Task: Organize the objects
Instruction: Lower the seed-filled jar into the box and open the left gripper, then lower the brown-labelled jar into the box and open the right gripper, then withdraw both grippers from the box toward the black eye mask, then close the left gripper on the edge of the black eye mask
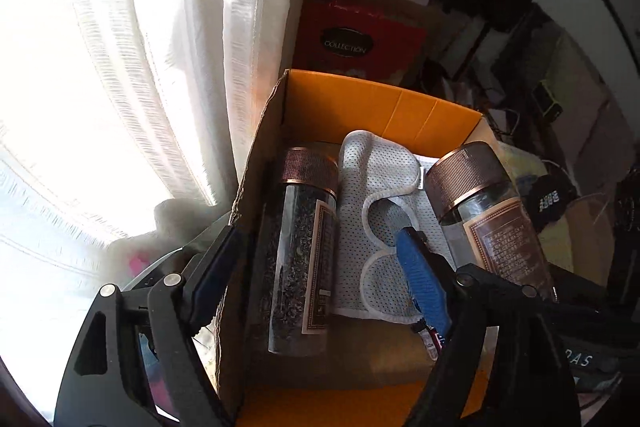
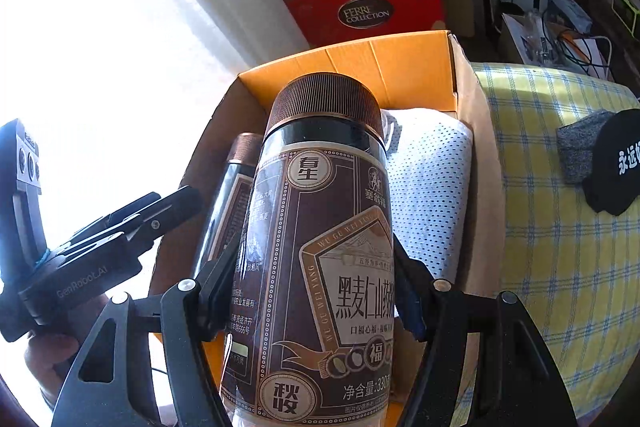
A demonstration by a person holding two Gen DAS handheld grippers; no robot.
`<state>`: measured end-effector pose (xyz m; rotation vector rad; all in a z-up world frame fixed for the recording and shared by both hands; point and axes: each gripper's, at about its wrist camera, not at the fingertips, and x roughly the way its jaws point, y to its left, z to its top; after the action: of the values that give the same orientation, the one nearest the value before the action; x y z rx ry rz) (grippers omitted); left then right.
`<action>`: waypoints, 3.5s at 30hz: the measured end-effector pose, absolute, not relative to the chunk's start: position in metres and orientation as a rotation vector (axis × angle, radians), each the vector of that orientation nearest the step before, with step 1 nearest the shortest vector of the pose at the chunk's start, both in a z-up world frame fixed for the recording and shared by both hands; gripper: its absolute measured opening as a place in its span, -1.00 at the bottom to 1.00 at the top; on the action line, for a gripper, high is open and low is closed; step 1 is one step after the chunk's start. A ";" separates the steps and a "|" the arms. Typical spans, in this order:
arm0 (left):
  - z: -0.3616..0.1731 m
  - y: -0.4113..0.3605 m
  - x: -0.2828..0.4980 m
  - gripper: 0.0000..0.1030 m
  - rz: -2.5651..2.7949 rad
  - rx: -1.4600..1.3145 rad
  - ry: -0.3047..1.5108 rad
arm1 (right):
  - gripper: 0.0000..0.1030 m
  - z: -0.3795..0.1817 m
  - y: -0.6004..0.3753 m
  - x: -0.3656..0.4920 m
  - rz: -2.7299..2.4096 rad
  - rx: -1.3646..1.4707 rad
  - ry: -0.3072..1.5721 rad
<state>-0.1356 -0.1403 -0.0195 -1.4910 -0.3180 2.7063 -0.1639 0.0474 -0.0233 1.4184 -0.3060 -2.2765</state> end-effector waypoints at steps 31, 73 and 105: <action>-0.016 -0.141 -0.121 0.70 2.708 -1.460 -0.339 | 0.39 -0.021 0.039 -0.127 -2.336 1.378 -0.187; -0.002 0.011 -0.126 1.00 2.556 -1.369 -0.147 | 1.00 0.023 0.209 -0.130 -2.704 1.302 -0.167; -0.055 0.175 -0.214 0.61 2.309 -1.522 -0.100 | 0.60 -0.030 0.377 -0.231 -2.775 1.490 -0.274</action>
<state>-0.2139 0.1746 -0.0546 -1.5219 -0.1003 2.3094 -0.2311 0.3765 -0.0303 1.4902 -0.2744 -2.7754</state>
